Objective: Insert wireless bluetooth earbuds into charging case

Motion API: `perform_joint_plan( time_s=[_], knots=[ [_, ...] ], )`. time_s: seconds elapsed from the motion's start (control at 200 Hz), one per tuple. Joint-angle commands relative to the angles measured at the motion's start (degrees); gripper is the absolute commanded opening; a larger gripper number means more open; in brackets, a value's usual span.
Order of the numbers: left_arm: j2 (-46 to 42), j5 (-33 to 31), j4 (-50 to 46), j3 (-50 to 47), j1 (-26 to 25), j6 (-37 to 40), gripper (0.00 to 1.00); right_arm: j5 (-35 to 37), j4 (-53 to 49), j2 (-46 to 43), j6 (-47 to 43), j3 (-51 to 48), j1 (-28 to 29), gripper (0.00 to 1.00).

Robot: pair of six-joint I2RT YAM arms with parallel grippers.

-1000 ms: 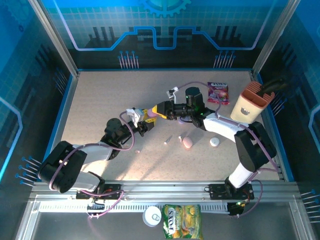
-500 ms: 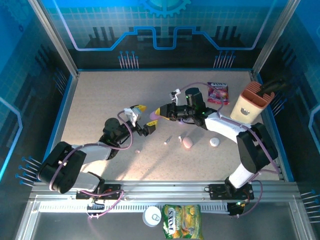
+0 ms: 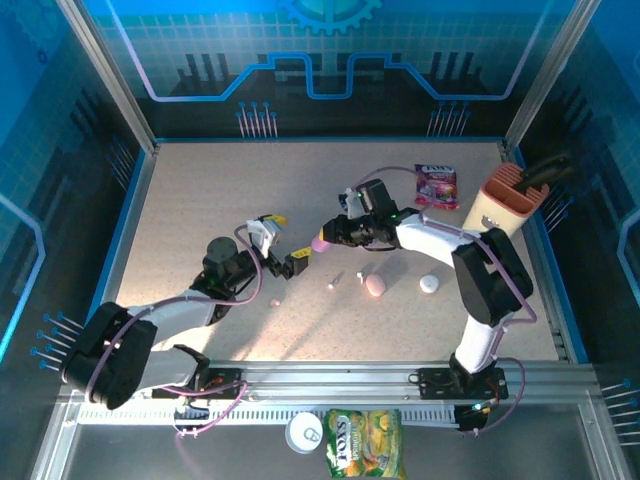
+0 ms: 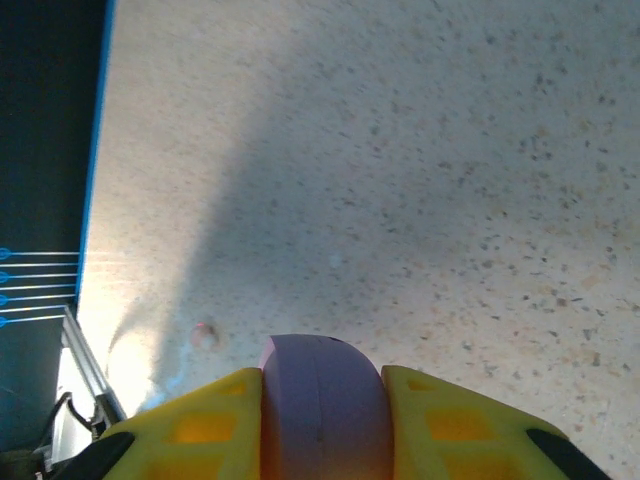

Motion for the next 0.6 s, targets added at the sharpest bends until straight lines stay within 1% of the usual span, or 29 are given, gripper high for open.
perform_joint_plan(
  time_s=[0.0, 0.155, 0.22, 0.295, 0.425, 0.595],
  knots=[
    [-1.98, -0.96, -2.82, -0.37, 0.33, 0.80, 0.99, 0.11, -0.90, 3.85, -1.28, 2.93, 1.12, 0.27],
    [-2.72, -1.31, -4.07, -0.41, 0.34, 0.76, 0.99, 1.32, -1.84, 7.43, -2.18, 4.65, 1.55, 0.27],
    [-2.88, -1.18, -4.57, -0.33, 0.37, 0.50, 0.99, 2.18, -3.05, 8.43, -3.22, 5.31, 1.66, 0.30],
    [-2.82, -0.92, -5.44, 0.14, 0.32, 0.28, 0.99, 3.58, -4.80, 8.95, -4.52, 5.93, 1.77, 0.35],
    [-2.71, -0.62, -6.69, 0.83, 0.37, 0.17, 0.99, 7.63, -8.64, 7.38, -7.68, 6.49, 2.06, 0.49],
    [-2.31, -0.30, -7.03, 1.09, 0.31, 0.01, 0.99, 17.56, -14.63, 0.53, -13.01, 5.78, 2.08, 0.61]
  ],
)
